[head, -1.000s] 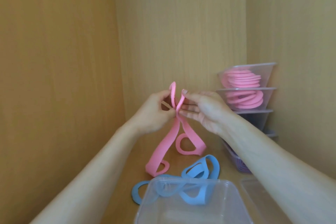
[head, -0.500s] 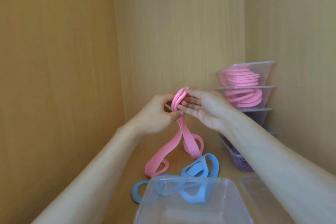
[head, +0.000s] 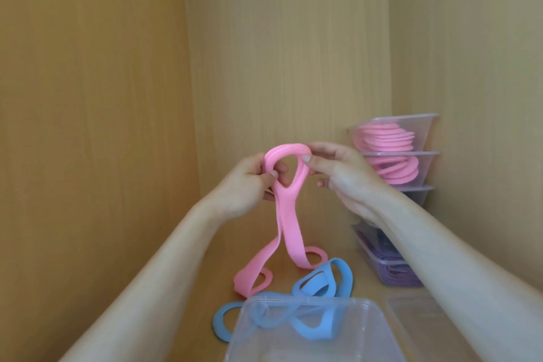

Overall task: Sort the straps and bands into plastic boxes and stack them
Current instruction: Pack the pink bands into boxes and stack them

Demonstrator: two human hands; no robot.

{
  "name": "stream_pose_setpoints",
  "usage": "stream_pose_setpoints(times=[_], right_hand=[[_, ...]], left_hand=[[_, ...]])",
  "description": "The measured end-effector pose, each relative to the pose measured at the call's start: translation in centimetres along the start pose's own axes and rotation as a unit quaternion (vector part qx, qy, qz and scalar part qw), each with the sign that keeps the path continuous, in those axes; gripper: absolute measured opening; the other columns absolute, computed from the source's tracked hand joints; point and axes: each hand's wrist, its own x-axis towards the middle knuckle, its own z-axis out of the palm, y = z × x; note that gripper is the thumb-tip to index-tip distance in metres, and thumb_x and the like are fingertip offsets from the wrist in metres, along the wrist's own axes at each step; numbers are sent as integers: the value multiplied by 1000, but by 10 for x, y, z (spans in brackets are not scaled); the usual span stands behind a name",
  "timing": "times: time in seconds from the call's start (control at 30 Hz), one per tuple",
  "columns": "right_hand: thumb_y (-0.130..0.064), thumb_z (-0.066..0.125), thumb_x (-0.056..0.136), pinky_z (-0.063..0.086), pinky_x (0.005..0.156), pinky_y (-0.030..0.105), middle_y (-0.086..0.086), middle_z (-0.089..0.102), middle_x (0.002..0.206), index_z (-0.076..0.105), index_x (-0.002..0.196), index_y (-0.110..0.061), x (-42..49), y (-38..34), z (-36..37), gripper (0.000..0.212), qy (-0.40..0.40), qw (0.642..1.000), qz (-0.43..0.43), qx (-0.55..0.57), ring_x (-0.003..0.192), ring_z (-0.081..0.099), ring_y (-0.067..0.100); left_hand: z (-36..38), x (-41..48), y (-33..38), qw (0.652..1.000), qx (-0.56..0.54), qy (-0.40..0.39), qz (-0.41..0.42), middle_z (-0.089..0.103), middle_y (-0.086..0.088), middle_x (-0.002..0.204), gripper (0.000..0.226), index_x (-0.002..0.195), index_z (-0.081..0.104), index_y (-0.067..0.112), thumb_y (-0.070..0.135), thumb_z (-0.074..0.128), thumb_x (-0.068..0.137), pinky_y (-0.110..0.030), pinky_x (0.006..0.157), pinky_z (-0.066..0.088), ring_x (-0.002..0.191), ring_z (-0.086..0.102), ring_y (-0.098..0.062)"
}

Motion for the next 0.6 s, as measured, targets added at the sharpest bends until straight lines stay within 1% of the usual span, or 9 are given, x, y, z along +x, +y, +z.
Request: stream_pose_setpoints(times=[0.1,0.17,0.23,0.3,0.4,0.47,0.5,0.57,0.6], right_hand=[[-8,67,94,40,62,24,1,70,90,74,105,-13,3,-6,2,14,-36,999,1,-11,80,57,13],[-6,67,93,40,61,24,4,70,91,73,105,-7,11,-14,5,13,-42,999,7,-30,78,56,13],[-5,69,92,42,62,25,7,71,92,73,98,-7,21,-27,8,8,-49,998,6,-49,78,57,15],[-5,71,90,45,65,27,5,71,87,73,91,-10,33,-41,13,6,-49,997,-6,-62,79,59,18],[-7,75,87,48,67,30,8,74,91,74,87,-13,52,-62,21,6,-34,996,-28,-81,86,63,22],[-9,78,85,48,65,29,9,75,92,73,86,-15,63,-74,25,8,-14,996,-40,-84,86,65,21],[-9,78,84,48,64,28,8,75,90,73,85,-16,67,-80,26,9,-5,995,-45,-85,85,65,20],[-9,79,83,48,61,26,5,74,85,71,87,-16,74,-90,28,11,4,995,-51,-90,79,66,18],[-9,80,83,48,60,25,4,74,85,70,88,-15,75,-95,30,13,6,994,-53,-93,77,65,17]], left_hand=[[0,2,2,1000,-14,9,-12,64,-8,91,26,104,54,6,-10,35,101,-38,78,56,83,62,-20],[-1,2,3,999,-32,23,-20,65,-8,91,26,105,53,8,-10,35,100,-36,77,56,82,62,-20],[-3,2,4,997,-56,44,-25,67,-8,94,23,110,52,9,-5,36,101,-40,82,57,83,64,-20],[-4,2,5,994,-83,71,-25,67,-9,103,22,120,49,8,0,41,102,-46,88,57,87,66,-21],[-6,2,2,990,-106,88,-41,66,-9,115,31,129,43,12,6,52,100,-46,95,54,98,70,-24],[-6,2,-2,991,-95,72,-59,66,-13,118,34,130,46,12,8,57,98,-46,98,52,108,68,-26],[-4,2,-4,993,-80,60,-64,66,-15,119,31,127,50,10,8,59,97,-45,99,50,110,66,-28],[-2,4,-9,997,-38,42,-59,67,-17,118,24,120,58,5,7,62,96,-43,99,49,105,65,-28],[-1,4,-11,998,-21,37,-53,68,-17,116,22,117,61,5,7,64,95,-39,97,49,100,64,-26]])
